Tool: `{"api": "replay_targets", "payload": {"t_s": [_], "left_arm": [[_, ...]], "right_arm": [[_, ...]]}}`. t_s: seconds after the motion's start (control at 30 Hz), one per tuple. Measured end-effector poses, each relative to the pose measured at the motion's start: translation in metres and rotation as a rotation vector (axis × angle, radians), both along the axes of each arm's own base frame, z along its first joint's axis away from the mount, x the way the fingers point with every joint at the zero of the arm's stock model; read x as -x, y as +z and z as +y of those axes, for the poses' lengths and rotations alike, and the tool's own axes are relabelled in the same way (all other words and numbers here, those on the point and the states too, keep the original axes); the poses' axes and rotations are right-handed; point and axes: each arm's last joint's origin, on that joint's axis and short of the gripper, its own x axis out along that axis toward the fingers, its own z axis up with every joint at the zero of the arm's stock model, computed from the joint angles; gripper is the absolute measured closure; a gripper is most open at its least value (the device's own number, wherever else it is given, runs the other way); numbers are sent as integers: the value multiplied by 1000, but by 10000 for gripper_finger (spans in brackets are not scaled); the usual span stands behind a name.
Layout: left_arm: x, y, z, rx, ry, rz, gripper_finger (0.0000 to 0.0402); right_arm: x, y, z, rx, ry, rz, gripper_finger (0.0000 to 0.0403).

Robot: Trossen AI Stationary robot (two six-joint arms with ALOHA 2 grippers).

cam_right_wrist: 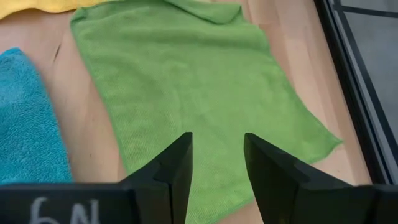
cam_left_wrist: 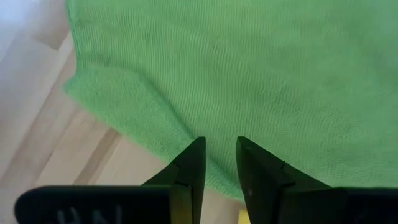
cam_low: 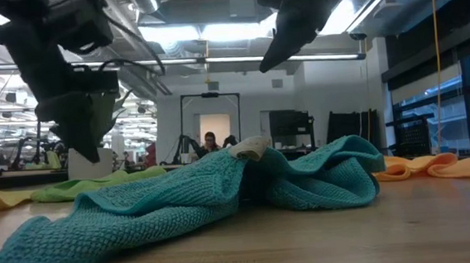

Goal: Roll microfiber towels into tight, uniform cylinder then place into a basket
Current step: Roll the green microfiber towel

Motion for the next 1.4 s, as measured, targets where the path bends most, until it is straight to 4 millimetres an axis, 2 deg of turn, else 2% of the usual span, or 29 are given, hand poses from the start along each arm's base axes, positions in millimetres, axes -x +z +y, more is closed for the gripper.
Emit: {"api": "replay_targets", "payload": {"t_s": [0.43, 0.77, 1.13, 1.4], "left_arm": [[-6, -16, 0, 3, 25, 83, 323], [-10, -31, 2, -81, 41, 158, 323], [-8, -30, 8, -177, 129, 160, 323], [-4, -30, 17, -213, 260, 149, 323]], "right_arm": [[0, 0, 0, 1, 1, 1, 257], [0, 0, 0, -1, -2, 1, 257], [0, 0, 0, -1, -3, 1, 257], [0, 0, 0, -1, -3, 1, 257]]}}
